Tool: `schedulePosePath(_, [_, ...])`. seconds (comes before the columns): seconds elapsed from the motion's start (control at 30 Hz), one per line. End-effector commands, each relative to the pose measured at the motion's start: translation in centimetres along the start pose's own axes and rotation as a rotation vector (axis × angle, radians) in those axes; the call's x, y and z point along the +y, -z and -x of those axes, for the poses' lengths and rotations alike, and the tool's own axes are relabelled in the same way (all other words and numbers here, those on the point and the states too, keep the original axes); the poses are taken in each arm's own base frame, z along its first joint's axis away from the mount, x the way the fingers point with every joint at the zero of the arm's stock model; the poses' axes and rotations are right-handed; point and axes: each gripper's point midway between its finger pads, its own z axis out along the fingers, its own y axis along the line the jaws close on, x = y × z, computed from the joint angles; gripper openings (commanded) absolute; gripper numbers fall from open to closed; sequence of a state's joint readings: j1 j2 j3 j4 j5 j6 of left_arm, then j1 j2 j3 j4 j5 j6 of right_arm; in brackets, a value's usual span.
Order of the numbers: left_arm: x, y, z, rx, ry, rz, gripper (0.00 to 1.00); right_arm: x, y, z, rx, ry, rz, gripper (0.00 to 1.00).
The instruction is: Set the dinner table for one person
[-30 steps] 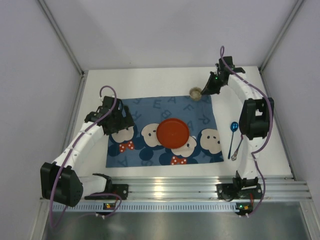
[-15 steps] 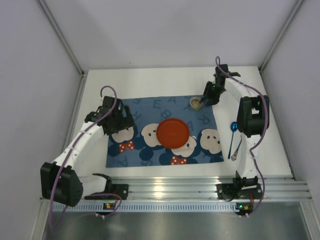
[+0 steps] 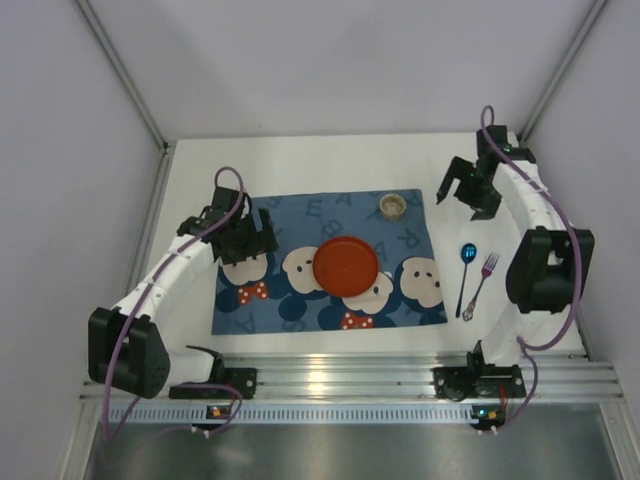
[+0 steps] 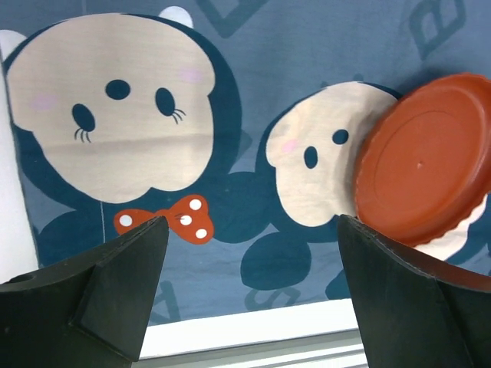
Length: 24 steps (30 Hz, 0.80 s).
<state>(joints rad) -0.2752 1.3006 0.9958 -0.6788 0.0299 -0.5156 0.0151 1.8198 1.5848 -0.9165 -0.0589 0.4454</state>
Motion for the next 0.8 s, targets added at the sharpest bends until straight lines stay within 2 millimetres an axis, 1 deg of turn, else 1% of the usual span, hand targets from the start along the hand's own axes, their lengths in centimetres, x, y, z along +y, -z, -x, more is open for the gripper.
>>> schedulePosePath(0.0, [-2.3, 1.6, 1.4, -0.04, -0.034, -0.106, 0.96, -6.8, 1.7, -3.0, 0.035, -0.034, -0.221, 1.0])
schedulePosePath(0.03, [-2.6, 2.0, 1.1, -0.034, -0.03, -0.121, 0.96, -7.5, 1.7, -4.1, 0.067, -0.031, -0.246, 1.0])
schedulePosePath(0.07, [-2.5, 2.1, 0.8, -0.028, -0.029, -0.129, 0.96, -8.2, 1.9, -4.6, 0.069, -0.029, -0.276, 1.0])
schedulePosePath(0.1, [-2.7, 2.8, 0.6, -0.035, -0.03, -0.148, 0.96, -9.0, 1.3, -6.1, 0.105, -0.031, -0.299, 0.98])
schedulePosePath(0.17, [-2.4, 3.1, -0.2, -0.026, -0.028, -0.151, 0.96, -9.8, 1.2, -7.0, 0.12, -0.041, -0.322, 0.85])
schedulePosePath(0.2, [-2.4, 3.7, -0.4, -0.039, -0.032, -0.163, 0.96, -10.2, 0.9, -7.9, 0.139, -0.044, -0.335, 0.79])
schedulePosePath(0.23, [-2.3, 3.8, -0.8, -0.034, -0.032, -0.165, 0.96, -10.3, 0.7, -8.1, 0.14, -0.047, -0.337, 0.71])
schedulePosePath(0.27, [-2.0, 3.7, -1.4, -0.023, -0.032, -0.164, 0.96, -10.3, 0.4, -8.4, 0.151, -0.051, -0.339, 0.67])
schedulePosePath(0.33, [-1.9, 4.2, -1.9, -0.022, -0.031, -0.174, 0.96, -10.4, -0.1, -8.9, 0.164, -0.054, -0.341, 0.58])
schedulePosePath(0.37, [-1.7, 4.3, -2.4, -0.01, -0.029, -0.17, 0.96, -10.6, -0.5, -9.1, 0.173, -0.062, -0.352, 0.56])
schedulePosePath(0.5, [-1.4, 5.2, -2.9, -0.026, -0.031, -0.179, 0.96, -11.0, -1.7, -9.7, 0.189, -0.072, -0.369, 0.5])
schedulePosePath(0.53, [-1.3, 5.3, -3.1, -0.024, -0.031, -0.177, 0.96, -11.0, -2.2, -9.7, 0.186, -0.073, -0.367, 0.45])
schedulePosePath(0.57, [-1.3, 5.5, -3.0, -0.027, -0.032, -0.174, 0.96, -11.2, -2.6, -9.7, 0.19, -0.074, -0.374, 0.43])
schedulePosePath(0.63, [-1.1, 5.6, -3.2, -0.023, -0.038, -0.167, 0.96, -11.3, -3.4, -10.0, 0.196, -0.076, -0.372, 0.4])
schedulePosePath(0.77, [-0.7, 5.8, -3.0, -0.021, -0.048, -0.144, 0.96, -11.4, -5.1, -10.8, 0.225, -0.078, -0.367, 0.36])
